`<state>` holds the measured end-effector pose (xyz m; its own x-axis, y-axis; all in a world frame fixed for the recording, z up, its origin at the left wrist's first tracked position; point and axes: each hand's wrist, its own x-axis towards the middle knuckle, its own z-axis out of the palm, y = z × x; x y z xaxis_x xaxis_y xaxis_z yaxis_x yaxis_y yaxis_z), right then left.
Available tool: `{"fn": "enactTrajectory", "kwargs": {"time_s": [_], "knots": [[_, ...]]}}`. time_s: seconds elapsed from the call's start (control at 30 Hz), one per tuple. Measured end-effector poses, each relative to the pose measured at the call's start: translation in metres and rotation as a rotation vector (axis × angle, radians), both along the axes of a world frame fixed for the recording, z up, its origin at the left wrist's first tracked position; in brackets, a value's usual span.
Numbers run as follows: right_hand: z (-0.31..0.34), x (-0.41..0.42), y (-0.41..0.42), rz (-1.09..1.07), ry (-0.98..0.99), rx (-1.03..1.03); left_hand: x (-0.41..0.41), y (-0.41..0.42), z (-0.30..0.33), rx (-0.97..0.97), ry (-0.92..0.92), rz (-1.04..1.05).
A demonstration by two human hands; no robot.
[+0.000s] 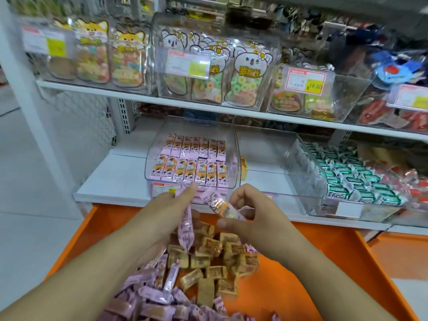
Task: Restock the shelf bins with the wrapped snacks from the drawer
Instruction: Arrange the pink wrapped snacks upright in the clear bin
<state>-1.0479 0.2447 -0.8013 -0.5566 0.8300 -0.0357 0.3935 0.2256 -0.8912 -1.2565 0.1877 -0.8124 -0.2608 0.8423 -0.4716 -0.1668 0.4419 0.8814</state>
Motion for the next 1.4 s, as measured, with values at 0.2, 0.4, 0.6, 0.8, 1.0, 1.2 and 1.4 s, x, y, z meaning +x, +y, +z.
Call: {"fn": "enactTrajectory", "kwargs": {"time_s": [0.2, 0.4, 0.6, 0.8, 1.0, 1.2, 1.4], "knots": [[0.002, 0.001, 0.026, 0.013, -0.008, -0.015, -0.026, 0.012, -0.007, 0.028, -0.050, -0.084], [-0.003, 0.008, 0.043, 0.097, -0.119, -0.024, -0.036, 0.012, -0.008, 0.086, 0.349, -0.150], [-0.007, -0.001, 0.040, 0.060, -0.090, -0.121, -0.021, 0.005, -0.001, 0.110, 0.392, -0.264], [-0.015, -0.008, 0.035, 0.020, 0.084, -0.270, -0.007, -0.002, -0.002, 0.122, 0.284, -0.400], [-0.011, -0.016, 0.021, -0.063, 0.016, -0.124, -0.005, -0.001, -0.009, 0.135, 0.181, -0.294], [-0.011, -0.022, 0.014, 0.076, -0.090, 0.295, -0.011, 0.003, -0.007, 0.138, 0.122, -0.188], [-0.008, -0.032, 0.002, 0.208, -0.216, 0.359, -0.013, 0.004, -0.006, 0.145, 0.114, -0.094]]}}
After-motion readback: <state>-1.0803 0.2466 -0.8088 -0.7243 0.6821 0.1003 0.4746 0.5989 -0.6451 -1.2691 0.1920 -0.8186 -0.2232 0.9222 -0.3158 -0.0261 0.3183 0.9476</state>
